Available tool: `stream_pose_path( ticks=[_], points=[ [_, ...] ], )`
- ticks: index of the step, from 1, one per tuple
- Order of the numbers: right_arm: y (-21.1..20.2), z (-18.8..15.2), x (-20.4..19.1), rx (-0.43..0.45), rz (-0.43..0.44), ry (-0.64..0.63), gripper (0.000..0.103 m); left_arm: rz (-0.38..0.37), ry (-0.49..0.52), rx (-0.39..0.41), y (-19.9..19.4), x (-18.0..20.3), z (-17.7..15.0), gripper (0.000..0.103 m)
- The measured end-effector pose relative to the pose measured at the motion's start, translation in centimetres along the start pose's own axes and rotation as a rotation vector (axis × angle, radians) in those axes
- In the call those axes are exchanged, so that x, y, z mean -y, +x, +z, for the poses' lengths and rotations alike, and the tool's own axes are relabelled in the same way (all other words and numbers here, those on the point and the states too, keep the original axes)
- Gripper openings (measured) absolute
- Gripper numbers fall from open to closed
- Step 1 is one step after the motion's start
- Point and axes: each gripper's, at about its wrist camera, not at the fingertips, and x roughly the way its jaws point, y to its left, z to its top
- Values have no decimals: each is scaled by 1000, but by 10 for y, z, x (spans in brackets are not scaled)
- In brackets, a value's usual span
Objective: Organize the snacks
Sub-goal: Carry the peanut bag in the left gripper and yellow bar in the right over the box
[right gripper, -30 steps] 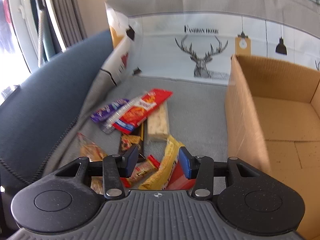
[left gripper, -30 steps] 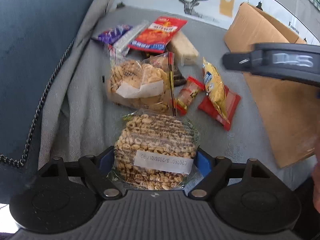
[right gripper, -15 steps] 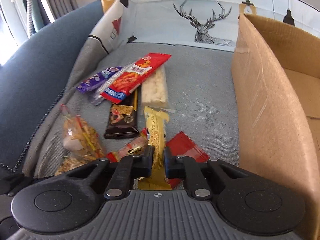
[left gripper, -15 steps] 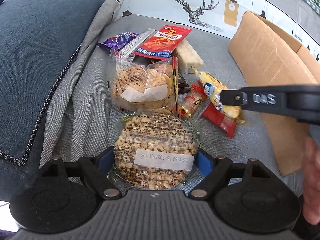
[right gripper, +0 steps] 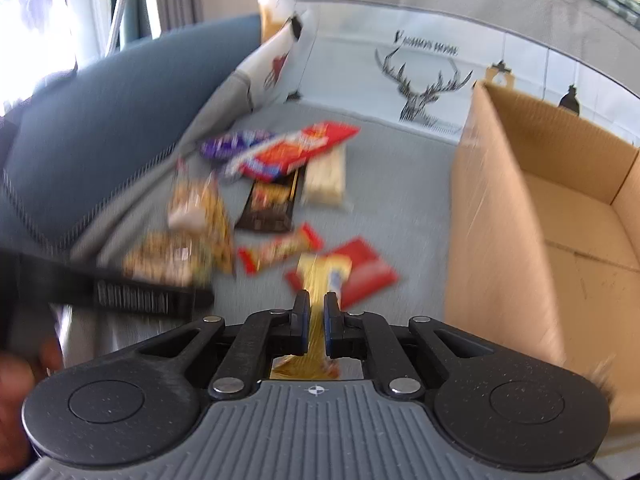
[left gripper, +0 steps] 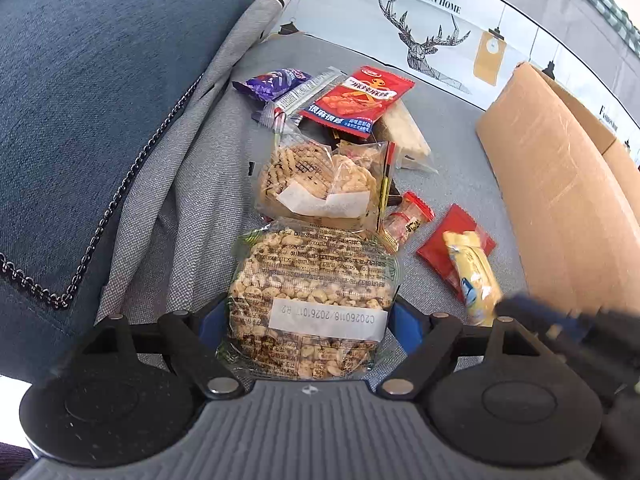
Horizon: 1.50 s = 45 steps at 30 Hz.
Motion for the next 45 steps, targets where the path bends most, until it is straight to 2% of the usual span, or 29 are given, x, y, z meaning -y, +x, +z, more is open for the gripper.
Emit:
stream_pose_path(
  ticks=[3, 7, 9, 11, 13, 14, 24, 36, 39, 41, 44, 45],
  points=[
    [10, -10, 1, -34, -9, -3, 8, 2, -1, 2, 1, 1, 1, 85],
    [10, -10, 6, -20, 14, 19, 14, 5, -6, 12, 0, 2, 0, 86],
    [13, -12, 8, -36, 24, 31, 21, -4, -10, 15, 0, 2, 0, 86],
    [14, -12, 9, -34, 25, 44, 38, -14, -8, 10, 0, 4, 0, 86],
    [14, -11, 9, -24, 26, 51, 46, -15, 5, 3, 1, 7, 0, 87],
    [15, -11, 8, -24, 32, 54, 47, -11, 16, 1, 2, 9, -1, 87],
    [31, -12, 8, -85, 30, 64, 46, 6, 49, -7, 6, 15, -2, 91],
    [32, -13, 8, -90, 20, 52, 45, 8, 57, -11, 8, 16, -3, 93],
    [32, -14, 9, -88, 17, 46, 37, 10, 69, -14, 9, 18, -3, 94],
    [32, -13, 8, -87, 19, 39, 23, 19, 89, -15, 11, 20, -4, 94],
    [29, -13, 6, -79, 21, 20, 17, 37, 116, -11, 11, 24, -6, 92],
    [28, -13, 6, -75, 22, 17, 17, 42, 118, -6, 11, 24, -6, 88]
  ],
)
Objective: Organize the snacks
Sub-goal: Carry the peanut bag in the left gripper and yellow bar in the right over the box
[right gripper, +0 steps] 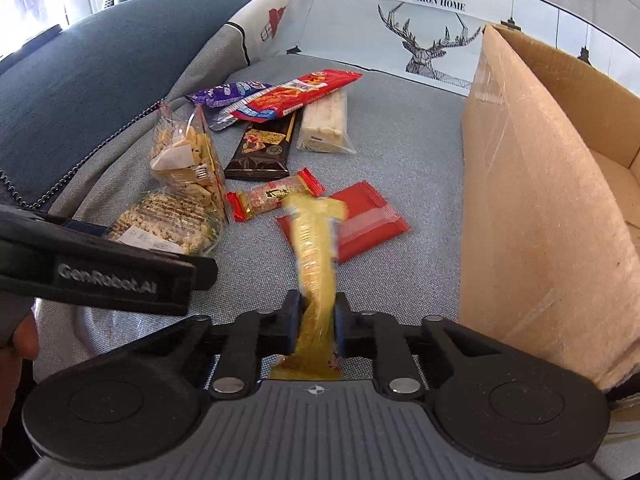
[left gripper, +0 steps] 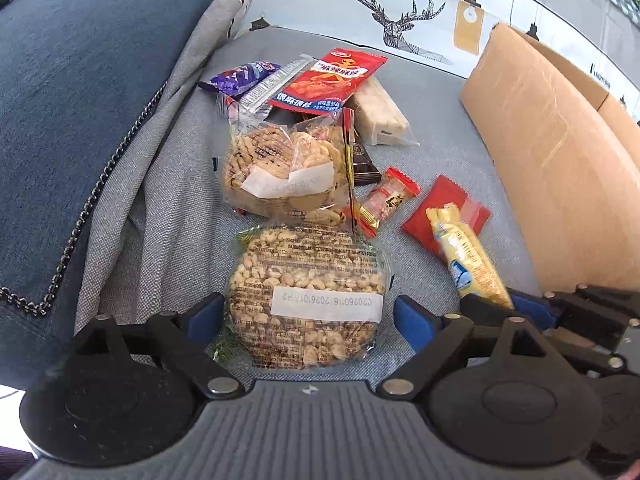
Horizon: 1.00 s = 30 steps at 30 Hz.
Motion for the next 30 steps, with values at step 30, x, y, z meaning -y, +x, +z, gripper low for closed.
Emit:
stream_pose_path(
  ticks=[30],
  points=[
    [-145, 18, 84, 447, -44, -11, 16, -111, -63, 338, -88, 35, 11, 85]
  ],
)
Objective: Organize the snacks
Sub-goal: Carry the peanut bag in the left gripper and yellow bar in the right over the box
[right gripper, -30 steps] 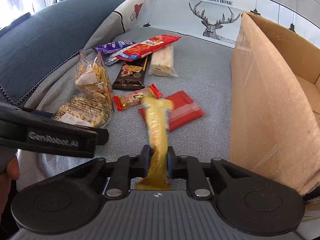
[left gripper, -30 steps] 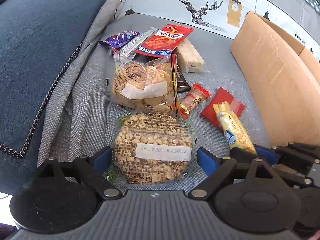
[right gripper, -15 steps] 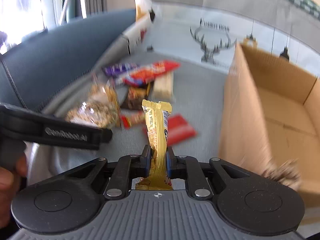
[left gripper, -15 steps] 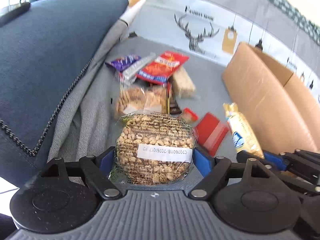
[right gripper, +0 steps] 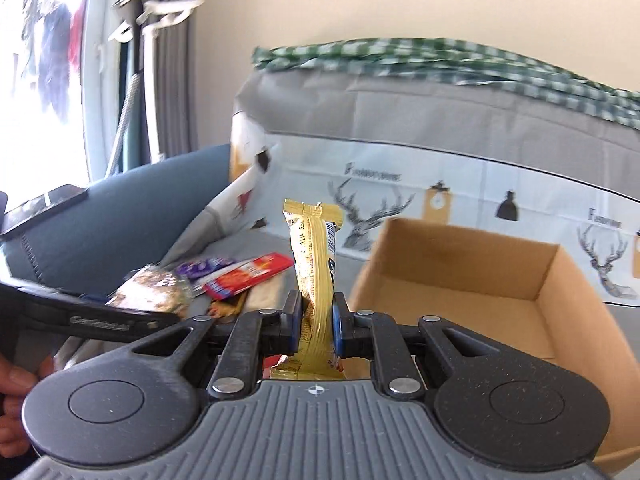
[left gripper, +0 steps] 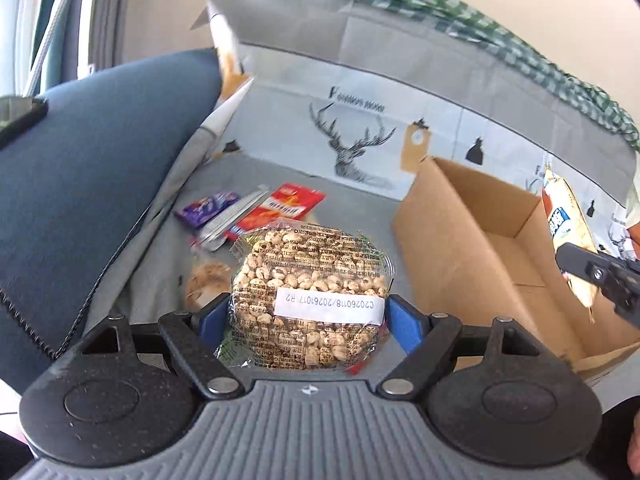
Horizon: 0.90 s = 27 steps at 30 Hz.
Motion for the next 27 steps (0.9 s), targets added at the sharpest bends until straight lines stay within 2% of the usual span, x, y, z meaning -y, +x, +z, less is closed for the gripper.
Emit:
stream_pose_path(
  ticks=[3, 7, 20, 27],
  points=[
    [0, 1, 32, 28, -41, 50, 16, -20, 29, 20, -5, 17, 4, 85],
    [5, -9, 66, 37, -77, 195, 16, -45, 77, 43, -12, 41, 6, 85],
    [16, -18, 85, 66, -74, 246, 16, -115, 95, 38, -6, 103, 6, 85],
    [15, -18, 107, 92, -107, 326, 16, -165, 132, 45, -5, 140, -1, 85]
  ],
)
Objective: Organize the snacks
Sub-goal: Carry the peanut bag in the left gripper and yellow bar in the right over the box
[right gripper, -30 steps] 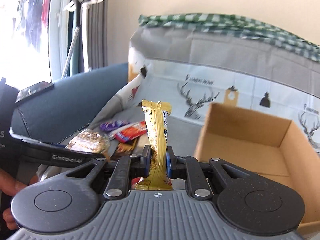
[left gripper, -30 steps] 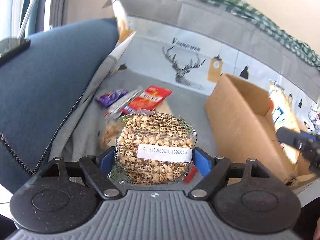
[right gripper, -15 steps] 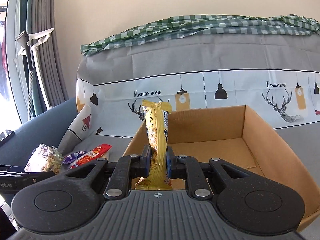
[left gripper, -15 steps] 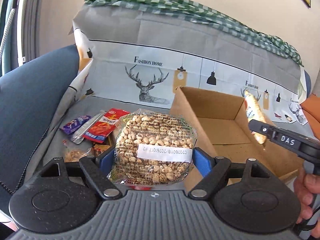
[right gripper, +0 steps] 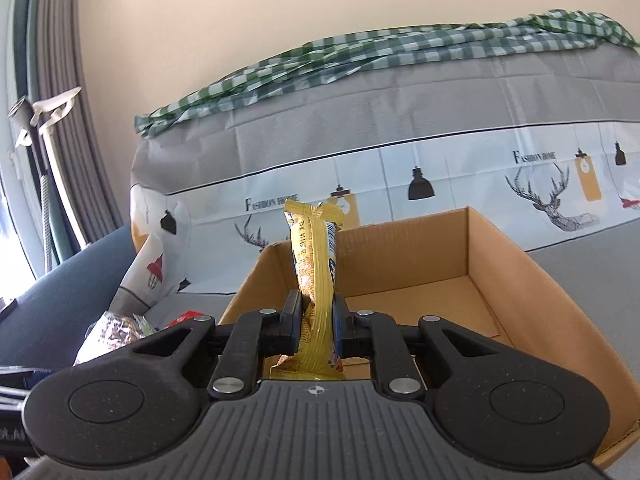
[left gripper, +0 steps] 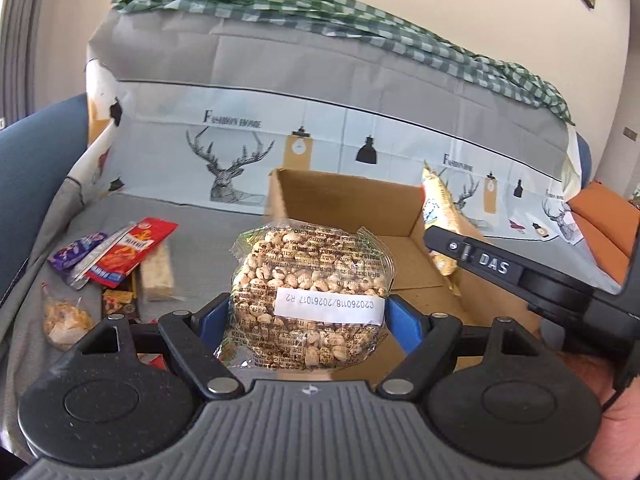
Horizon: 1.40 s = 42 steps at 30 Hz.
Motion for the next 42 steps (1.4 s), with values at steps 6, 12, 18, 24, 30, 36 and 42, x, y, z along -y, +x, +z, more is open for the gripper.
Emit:
stream_pose_path(
  ticks=[6, 12, 18, 24, 30, 36, 42],
  points=[
    [1, 1, 23, 2, -22, 98, 16, -44, 3, -8, 12, 15, 8, 85],
    [0, 0, 42, -2, -49, 156, 16, -102, 52, 6, 33, 25, 41, 85],
    [-2, -1, 49, -3, -76, 160, 16, -154, 172, 53, 54, 47, 56, 85],
    [-5, 2, 48, -14, -103, 136, 16, -180, 194, 6, 65, 51, 25, 85],
    [-16, 11, 48, -6, -136, 122, 16, -218, 142, 2, 73, 48, 28, 85],
    [-26, 17, 42, 5, -165, 88, 16, -228, 105, -5, 77, 48, 32, 85],
    [-32, 22, 35, 12, -182, 61, 16, -224, 73, -19, 80, 43, 36, 85]
  ],
)
